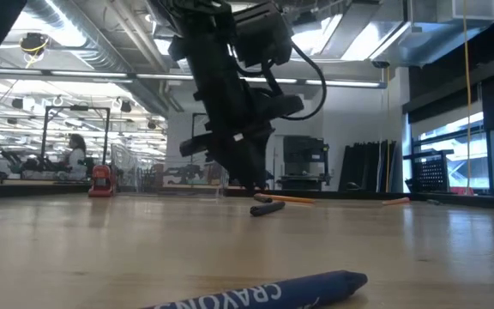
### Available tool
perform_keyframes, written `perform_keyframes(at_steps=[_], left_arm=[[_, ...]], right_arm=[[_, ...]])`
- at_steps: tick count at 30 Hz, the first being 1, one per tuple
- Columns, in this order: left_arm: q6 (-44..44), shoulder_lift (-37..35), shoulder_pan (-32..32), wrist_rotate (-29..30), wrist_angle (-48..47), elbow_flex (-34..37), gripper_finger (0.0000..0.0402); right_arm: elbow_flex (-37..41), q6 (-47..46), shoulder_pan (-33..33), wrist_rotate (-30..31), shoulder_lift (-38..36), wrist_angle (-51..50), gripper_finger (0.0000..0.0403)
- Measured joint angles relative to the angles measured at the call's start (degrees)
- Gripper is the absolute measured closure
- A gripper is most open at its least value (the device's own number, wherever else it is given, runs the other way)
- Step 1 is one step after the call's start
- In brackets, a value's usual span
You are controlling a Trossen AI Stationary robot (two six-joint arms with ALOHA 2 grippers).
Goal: Sort crayons/erasers/pens/pencils in bins
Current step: Put the blue crayon into the top transparent bin
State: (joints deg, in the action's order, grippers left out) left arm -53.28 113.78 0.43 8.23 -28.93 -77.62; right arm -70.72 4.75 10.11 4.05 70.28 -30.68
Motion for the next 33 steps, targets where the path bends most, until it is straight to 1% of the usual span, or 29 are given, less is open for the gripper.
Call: perform_keyframes(at_steps=[5,12,23,33], left_arm=[[0.01,0.42,0.02,2.12,0.36,0.00,0.0333],[1.40,0.50,-0.19,3.58,1.82,0.02,0.0333],[1.40,3.09,-0.21,3.58,3.14,0.04,0.0333],[1.41,3.32,-0.20,3.66,3.51,0.00,0.0333]], right_arm=[[0.00,-0.01,0.00,-0.01,0.01,-0.11,0.0288],[0.00,0.00,0.00,0.00,0.02,-0.11,0.0288],[0.00,-0.02,0.00,-0.04,0.02,-0.42,0.0288],[-0.02,-0.19,-0.02,-0.04,0.02,-0.61,0.0288]])
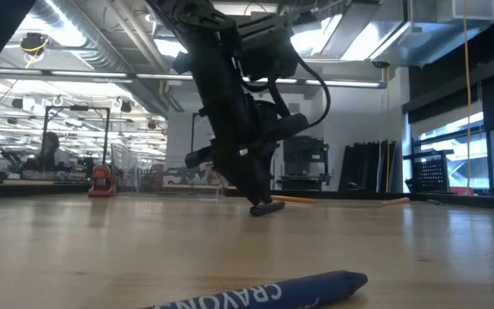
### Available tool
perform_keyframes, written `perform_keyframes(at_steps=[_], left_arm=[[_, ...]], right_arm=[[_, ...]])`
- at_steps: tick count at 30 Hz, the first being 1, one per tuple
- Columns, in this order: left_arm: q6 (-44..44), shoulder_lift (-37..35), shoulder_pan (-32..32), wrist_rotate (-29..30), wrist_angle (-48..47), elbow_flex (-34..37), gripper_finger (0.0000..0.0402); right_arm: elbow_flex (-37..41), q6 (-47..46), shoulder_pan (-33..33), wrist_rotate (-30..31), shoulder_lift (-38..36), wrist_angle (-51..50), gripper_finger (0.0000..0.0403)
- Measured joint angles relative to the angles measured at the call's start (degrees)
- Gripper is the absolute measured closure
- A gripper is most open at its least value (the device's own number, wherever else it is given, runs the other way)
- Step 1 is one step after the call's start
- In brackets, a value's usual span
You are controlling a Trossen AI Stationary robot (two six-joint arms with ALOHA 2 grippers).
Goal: Sort crayons/erasers/pens/pencils in bins
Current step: Put the blue crayon into the top transparent bin
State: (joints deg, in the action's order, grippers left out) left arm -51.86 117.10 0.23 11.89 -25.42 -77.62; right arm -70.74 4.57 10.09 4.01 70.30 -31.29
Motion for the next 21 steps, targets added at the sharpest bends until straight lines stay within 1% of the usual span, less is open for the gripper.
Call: perform_keyframes(at_steps=[6,16,21], left_arm=[[-0.01,0.01,0.00,0.91,0.03,0.00,0.0333],[0.10,2.32,1.41,2.56,1.93,-0.22,0.0333],[2.81,2.25,1.25,2.67,1.85,-0.21,0.0334]], right_arm=[[0.00,0.01,0.00,0.00,0.00,0.02,0.0288],[0.00,-0.03,0.00,0.02,0.00,0.16,0.0288],[0.00,-0.25,0.00,0.02,0.00,0.15,0.0288]])
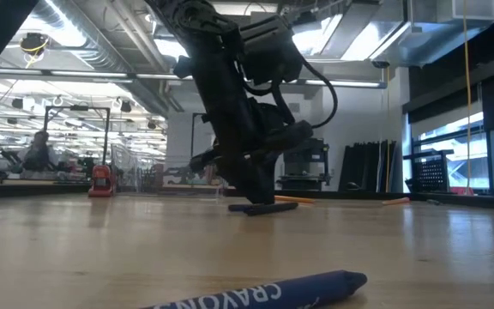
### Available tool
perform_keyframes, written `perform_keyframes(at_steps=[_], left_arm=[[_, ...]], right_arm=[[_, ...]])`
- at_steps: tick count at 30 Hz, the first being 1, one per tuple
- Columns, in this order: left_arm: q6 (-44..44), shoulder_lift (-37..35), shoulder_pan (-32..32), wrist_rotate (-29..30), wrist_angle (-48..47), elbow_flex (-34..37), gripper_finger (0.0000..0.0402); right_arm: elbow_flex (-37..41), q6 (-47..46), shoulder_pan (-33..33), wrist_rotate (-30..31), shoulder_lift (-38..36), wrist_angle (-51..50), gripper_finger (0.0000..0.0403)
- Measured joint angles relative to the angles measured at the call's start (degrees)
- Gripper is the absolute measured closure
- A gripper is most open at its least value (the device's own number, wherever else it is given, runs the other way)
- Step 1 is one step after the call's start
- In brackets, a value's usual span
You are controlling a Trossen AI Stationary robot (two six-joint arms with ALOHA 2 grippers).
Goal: Sort crayons/erasers/pens/pencils in bins
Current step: Put the blue crayon into the top transparent bin
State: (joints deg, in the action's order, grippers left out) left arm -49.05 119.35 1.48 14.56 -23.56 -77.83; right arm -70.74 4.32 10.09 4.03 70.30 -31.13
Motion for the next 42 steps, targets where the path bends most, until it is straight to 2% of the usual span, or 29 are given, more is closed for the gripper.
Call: perform_keyframes(at_steps=[11,23,33,37,42], left_arm=[[2.96,-0.02,-0.79,-0.93,-0.37,0.06,0.0396],[3.16,-1.91,-3.02,-5.85,-1.58,0.36,0.0399],[5.05,-7.22,-5.94,-5.72,-8.10,0.40,0.0399],[6.20,-10.50,-7.97,-8.04,-9.99,0.34,0.0399],[8.97,-15.56,-10.84,-8.10,-12.63,0.29,0.0399]], right_arm=[[0.00,-0.01,-0.02,0.01,0.00,0.00,0.0288],[0.00,-1.25,0.00,-0.02,0.00,-0.39,0.0288],[0.00,-1.09,0.00,-0.04,0.00,-0.81,0.0288],[0.00,-1.09,0.00,-0.07,0.00,-1.16,0.0288],[0.00,-1.07,0.00,-0.09,0.00,-1.18,0.0288]])
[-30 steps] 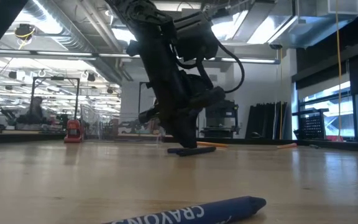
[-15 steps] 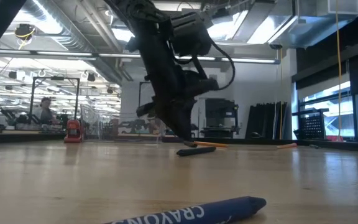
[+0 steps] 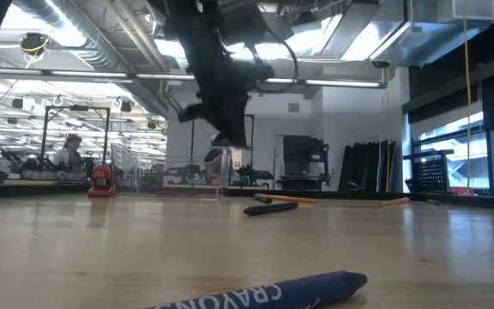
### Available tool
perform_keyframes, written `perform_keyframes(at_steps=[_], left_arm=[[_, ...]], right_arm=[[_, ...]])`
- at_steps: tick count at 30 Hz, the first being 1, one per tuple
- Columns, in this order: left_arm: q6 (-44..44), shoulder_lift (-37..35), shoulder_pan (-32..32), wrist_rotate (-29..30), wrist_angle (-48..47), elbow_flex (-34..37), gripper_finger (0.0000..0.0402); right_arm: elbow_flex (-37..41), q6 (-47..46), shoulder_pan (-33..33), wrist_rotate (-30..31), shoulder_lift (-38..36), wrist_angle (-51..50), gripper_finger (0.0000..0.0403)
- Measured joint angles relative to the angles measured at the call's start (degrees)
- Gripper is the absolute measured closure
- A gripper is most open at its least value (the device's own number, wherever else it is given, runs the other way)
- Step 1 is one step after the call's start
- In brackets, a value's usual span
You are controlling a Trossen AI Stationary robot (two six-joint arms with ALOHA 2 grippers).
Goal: Sort crayons/erasers/pens/pencils in bins
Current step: Put the blue crayon into the top transparent bin
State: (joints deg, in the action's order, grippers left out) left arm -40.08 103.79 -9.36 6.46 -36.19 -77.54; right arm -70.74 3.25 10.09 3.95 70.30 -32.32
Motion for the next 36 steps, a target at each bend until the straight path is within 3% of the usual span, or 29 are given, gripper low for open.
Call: perform_keyframes(at_steps=[7,15,26,36], left_arm=[[7.26,-7.96,-6.17,0.33,-4.18,-0.04,0.0399],[19.11,-12.63,-18.29,0.16,-8.72,-0.11,0.0399],[38.12,-10.34,-31.93,-4.72,-11.07,-0.08,0.0399],[52.66,-4.74,-32.58,-6.03,-12.03,-0.08,0.0399]], right_arm=[[0.00,0.02,0.00,0.02,0.00,-0.11,0.0288],[0.00,0.40,-0.02,0.09,0.00,-0.14,0.0288],[0.00,0.44,-0.28,1.66,0.00,-0.13,0.0288],[0.00,0.31,-0.72,1.64,0.00,-0.13,0.0288]])
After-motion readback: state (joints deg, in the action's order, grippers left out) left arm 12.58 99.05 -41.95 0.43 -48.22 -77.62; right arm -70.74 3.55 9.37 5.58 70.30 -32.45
